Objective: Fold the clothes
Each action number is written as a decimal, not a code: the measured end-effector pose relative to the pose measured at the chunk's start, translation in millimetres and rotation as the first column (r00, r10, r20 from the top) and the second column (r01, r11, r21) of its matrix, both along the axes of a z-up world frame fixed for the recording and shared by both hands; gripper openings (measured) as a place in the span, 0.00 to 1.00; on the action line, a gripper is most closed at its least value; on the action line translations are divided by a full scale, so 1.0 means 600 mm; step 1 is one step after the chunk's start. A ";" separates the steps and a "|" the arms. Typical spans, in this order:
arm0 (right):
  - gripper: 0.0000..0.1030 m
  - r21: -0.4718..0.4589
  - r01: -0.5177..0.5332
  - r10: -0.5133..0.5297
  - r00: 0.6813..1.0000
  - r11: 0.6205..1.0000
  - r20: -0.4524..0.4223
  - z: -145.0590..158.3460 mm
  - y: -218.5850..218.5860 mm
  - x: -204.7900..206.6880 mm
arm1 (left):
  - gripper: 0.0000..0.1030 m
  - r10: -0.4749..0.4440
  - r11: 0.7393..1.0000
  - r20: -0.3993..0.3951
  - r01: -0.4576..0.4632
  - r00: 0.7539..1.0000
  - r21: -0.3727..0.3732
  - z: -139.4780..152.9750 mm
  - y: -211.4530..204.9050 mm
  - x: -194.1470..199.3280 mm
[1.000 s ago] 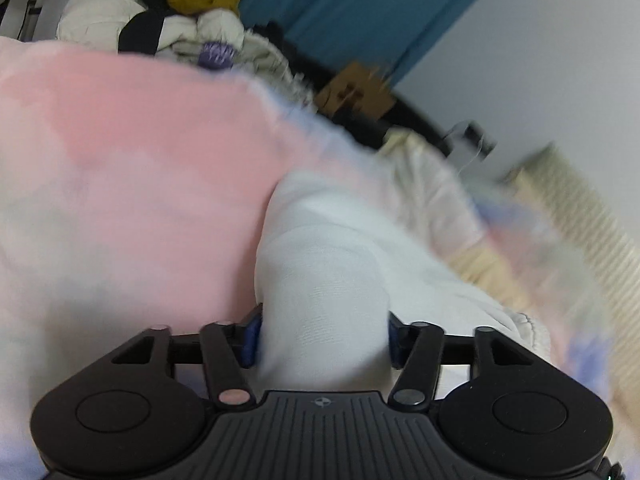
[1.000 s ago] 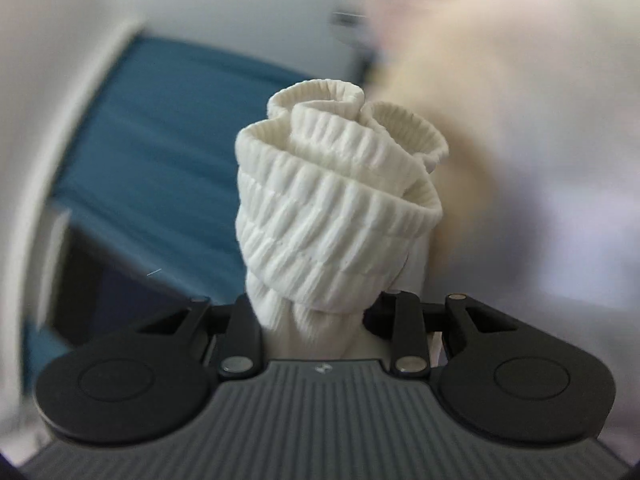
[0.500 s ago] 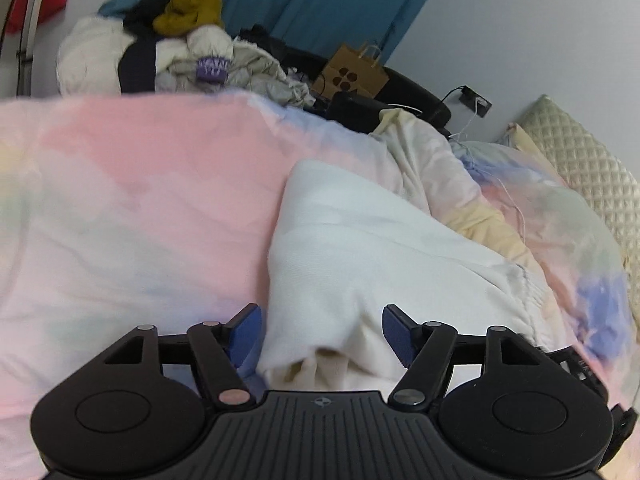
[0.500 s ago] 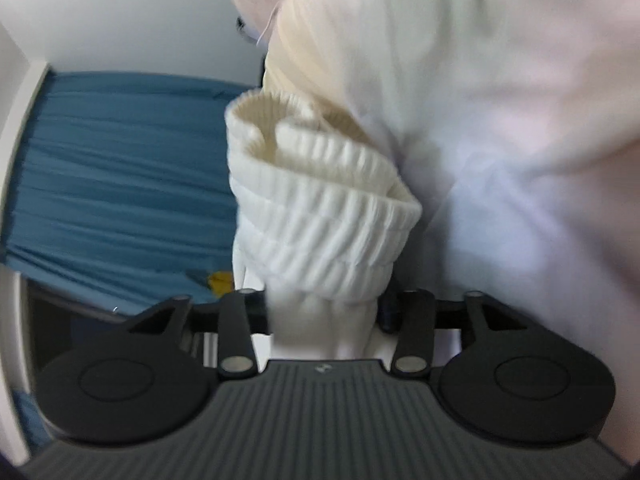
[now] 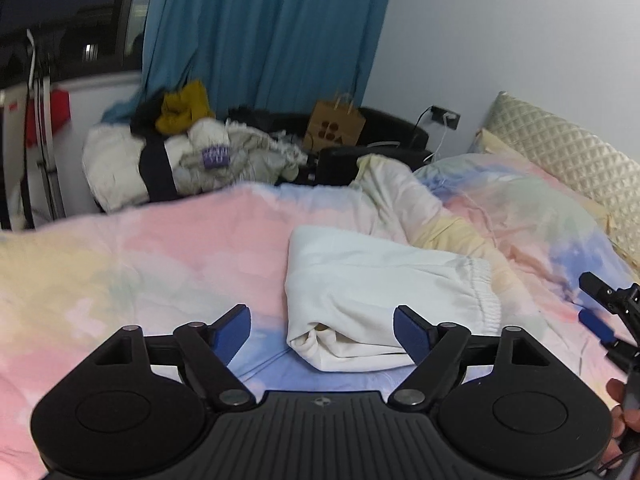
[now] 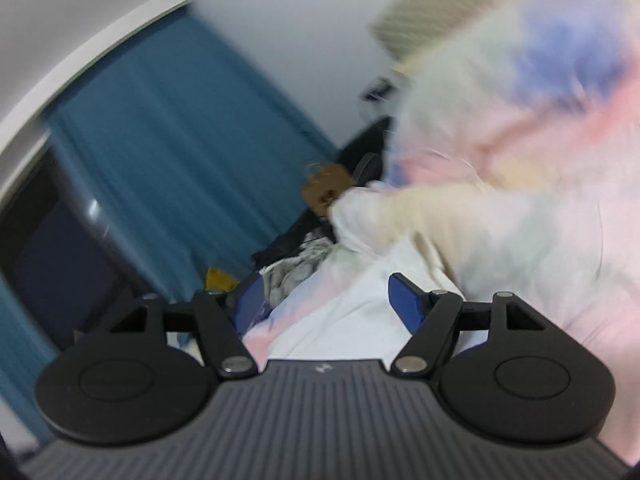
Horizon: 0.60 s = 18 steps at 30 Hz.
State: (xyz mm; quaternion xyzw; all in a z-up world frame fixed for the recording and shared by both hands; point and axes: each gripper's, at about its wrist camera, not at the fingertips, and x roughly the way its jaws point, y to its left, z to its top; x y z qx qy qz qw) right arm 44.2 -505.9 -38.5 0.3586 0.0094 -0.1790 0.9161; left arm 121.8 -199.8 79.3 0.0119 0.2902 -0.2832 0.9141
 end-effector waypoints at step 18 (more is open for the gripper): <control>0.70 -0.356 -0.257 0.160 0.947 0.898 -0.280 0.041 0.235 -0.125 | 0.93 0.071 0.990 0.214 -0.096 0.974 0.106 0.026 0.085 -0.236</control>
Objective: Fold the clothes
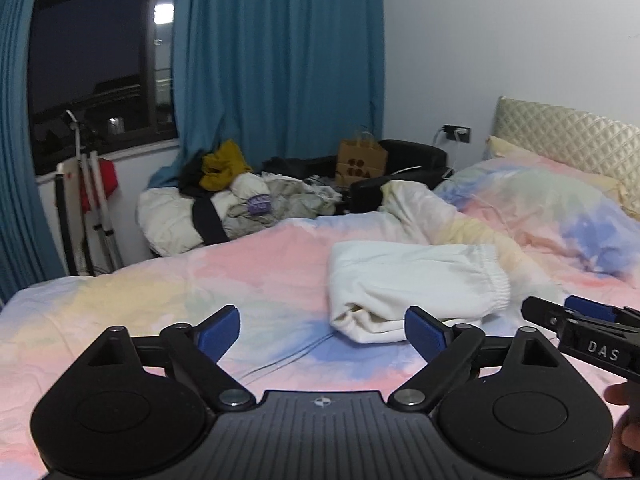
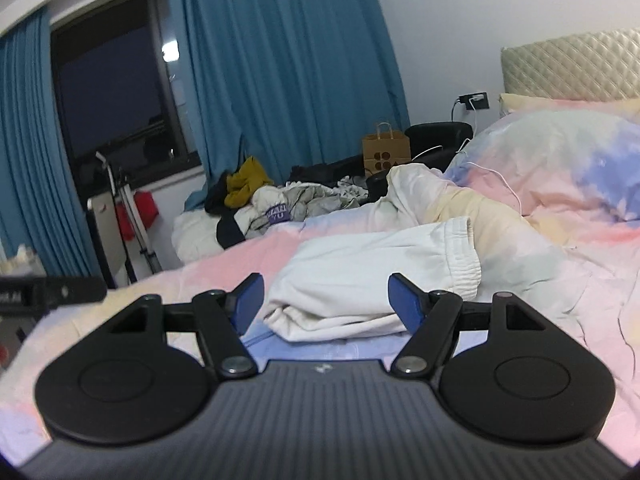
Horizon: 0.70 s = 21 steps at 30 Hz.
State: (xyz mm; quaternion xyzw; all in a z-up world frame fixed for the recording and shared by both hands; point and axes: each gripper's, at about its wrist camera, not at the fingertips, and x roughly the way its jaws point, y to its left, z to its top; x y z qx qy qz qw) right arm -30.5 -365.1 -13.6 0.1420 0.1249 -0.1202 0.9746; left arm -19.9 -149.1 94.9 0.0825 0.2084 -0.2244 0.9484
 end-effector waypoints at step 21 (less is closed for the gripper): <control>1.00 -0.053 0.117 -0.121 0.990 0.992 -0.073 -0.034 0.036 0.017 | 1.00 0.019 0.999 -0.014 -0.019 1.000 0.031 -0.059 0.020 0.006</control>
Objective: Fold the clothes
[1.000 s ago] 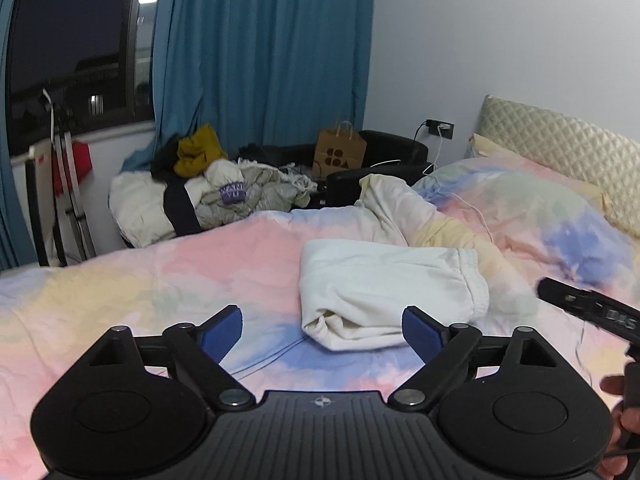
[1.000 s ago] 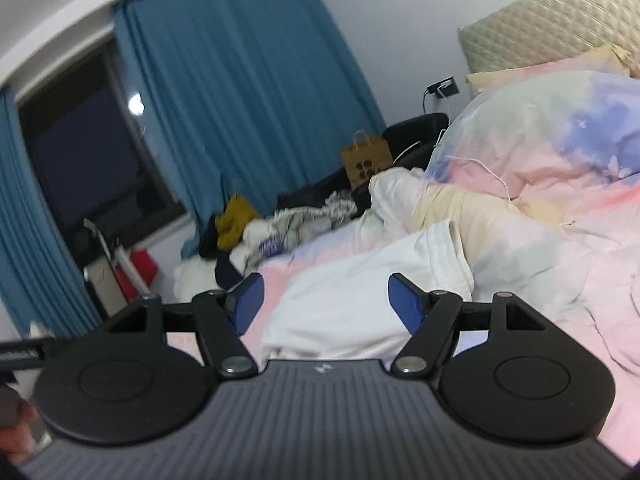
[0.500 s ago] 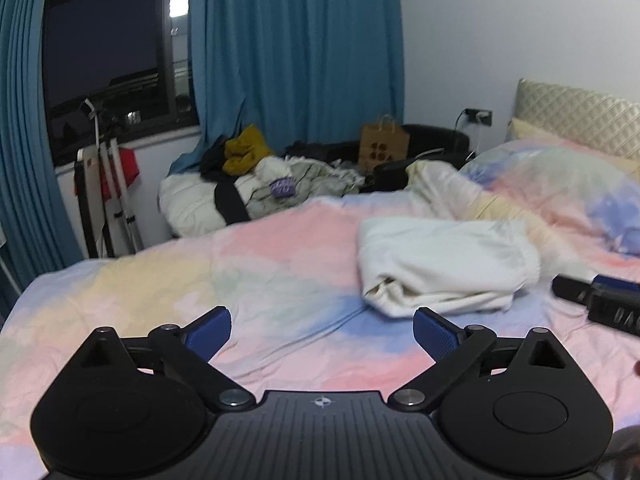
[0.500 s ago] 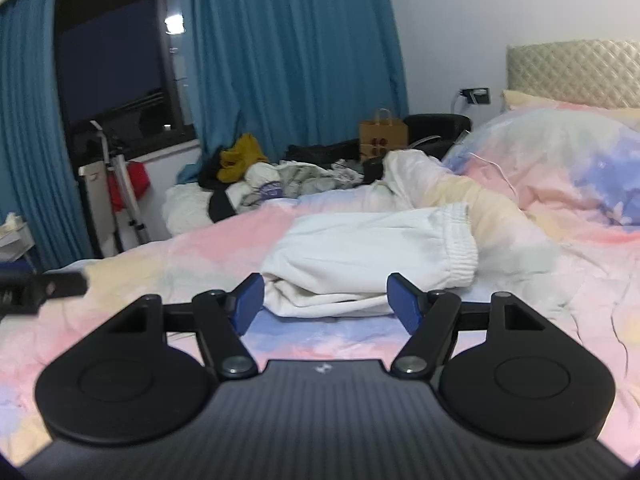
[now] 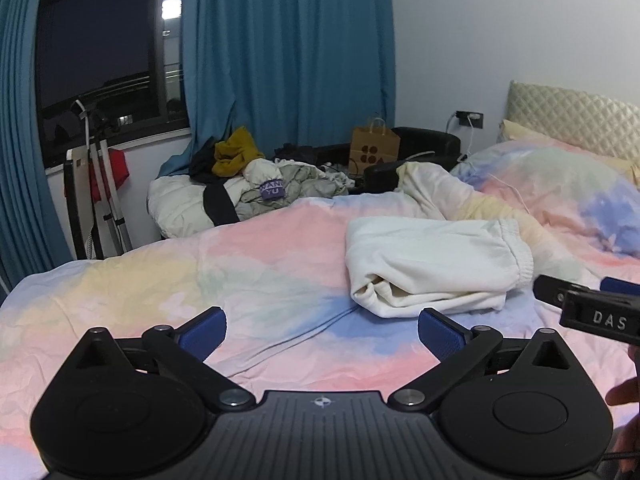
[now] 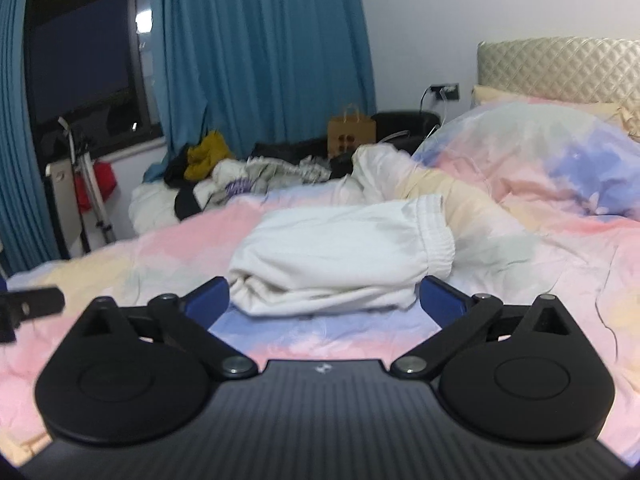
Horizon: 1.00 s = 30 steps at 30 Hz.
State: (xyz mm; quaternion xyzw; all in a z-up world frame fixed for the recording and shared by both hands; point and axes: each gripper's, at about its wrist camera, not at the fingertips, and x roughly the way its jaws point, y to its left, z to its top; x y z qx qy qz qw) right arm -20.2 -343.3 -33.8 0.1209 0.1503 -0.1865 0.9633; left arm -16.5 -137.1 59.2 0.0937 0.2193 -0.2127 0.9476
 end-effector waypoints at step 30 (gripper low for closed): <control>1.00 -0.100 -0.047 0.043 0.998 0.994 -0.040 0.007 0.048 0.000 | 1.00 0.051 0.998 0.015 -0.050 0.999 -0.032 -0.033 0.050 -0.020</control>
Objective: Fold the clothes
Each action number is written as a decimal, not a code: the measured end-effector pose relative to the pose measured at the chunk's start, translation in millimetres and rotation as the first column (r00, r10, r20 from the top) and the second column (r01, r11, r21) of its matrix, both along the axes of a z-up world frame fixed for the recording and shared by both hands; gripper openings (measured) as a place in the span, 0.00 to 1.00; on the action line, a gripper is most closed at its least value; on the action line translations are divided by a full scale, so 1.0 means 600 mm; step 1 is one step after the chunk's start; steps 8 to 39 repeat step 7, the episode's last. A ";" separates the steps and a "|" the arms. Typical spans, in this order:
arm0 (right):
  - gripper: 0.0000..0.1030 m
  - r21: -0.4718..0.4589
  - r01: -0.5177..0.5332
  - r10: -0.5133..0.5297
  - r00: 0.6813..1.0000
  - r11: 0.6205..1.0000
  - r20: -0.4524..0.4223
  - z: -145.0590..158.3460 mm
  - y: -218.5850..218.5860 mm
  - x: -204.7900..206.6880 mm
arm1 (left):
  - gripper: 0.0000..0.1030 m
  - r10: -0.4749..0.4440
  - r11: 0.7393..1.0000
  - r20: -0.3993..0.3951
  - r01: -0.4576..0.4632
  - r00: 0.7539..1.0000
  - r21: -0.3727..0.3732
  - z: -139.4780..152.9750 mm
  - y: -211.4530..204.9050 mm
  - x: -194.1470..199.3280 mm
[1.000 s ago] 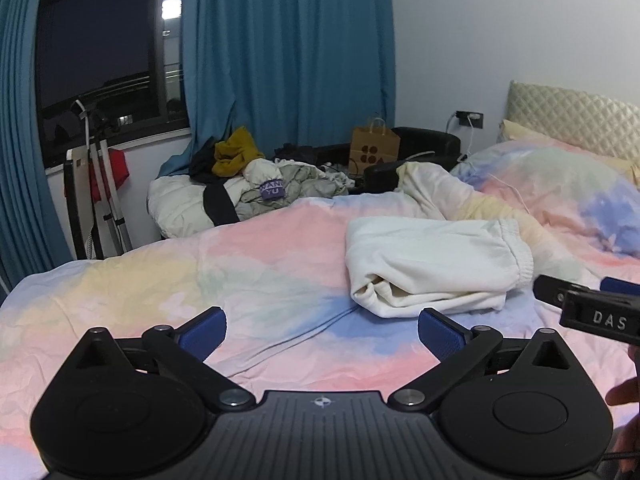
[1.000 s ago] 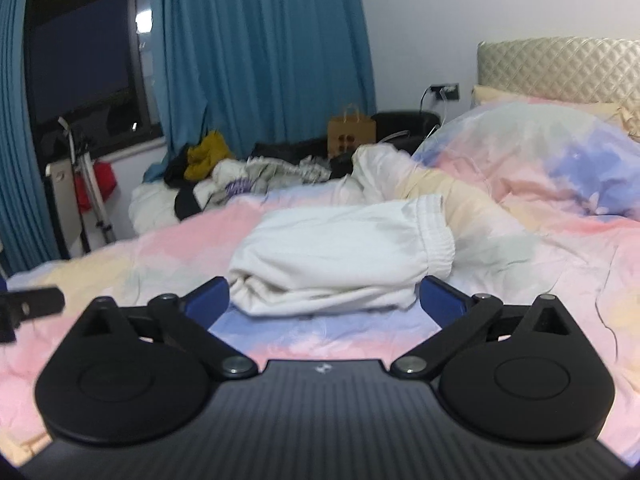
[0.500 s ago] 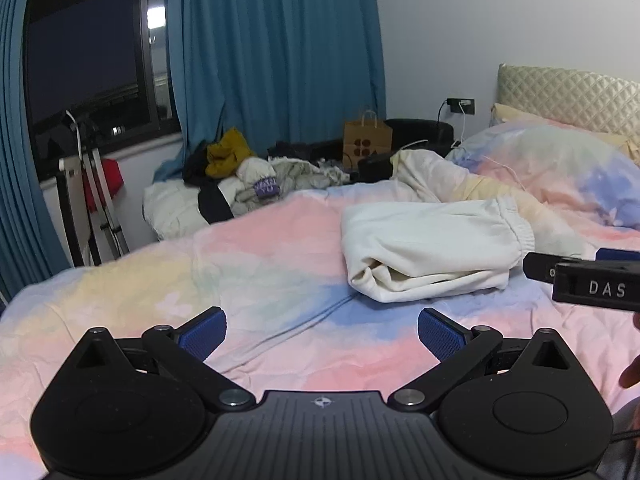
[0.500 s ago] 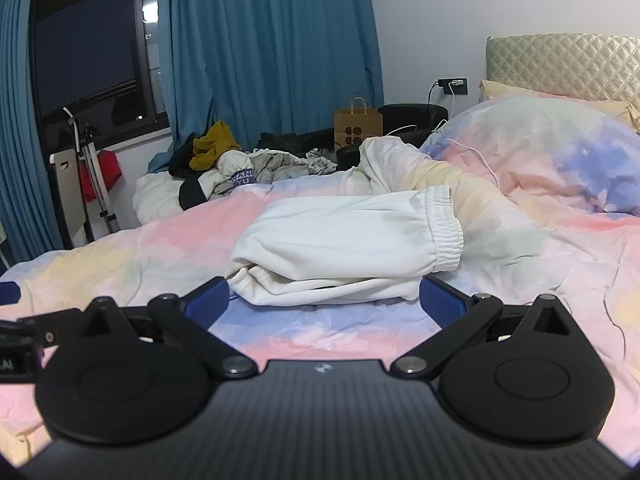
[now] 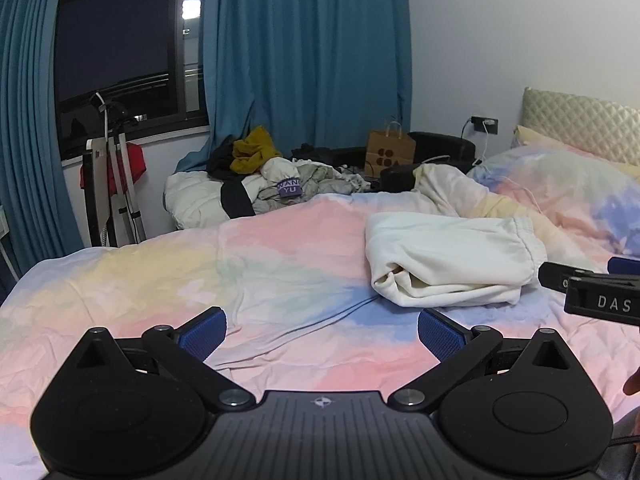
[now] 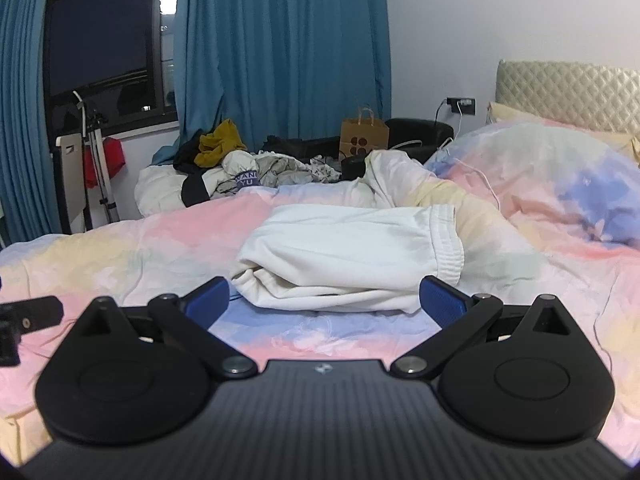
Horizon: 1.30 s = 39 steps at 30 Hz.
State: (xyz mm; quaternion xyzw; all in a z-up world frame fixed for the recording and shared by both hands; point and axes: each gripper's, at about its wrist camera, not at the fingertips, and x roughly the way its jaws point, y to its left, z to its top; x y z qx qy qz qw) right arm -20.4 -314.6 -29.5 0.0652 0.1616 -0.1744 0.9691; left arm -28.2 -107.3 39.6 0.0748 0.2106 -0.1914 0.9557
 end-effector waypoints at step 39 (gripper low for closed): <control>1.00 -0.028 -0.019 0.020 1.000 0.999 0.024 0.007 0.013 -0.006 | 1.00 0.009 1.000 0.018 -0.009 1.000 -0.008 0.010 0.012 -0.015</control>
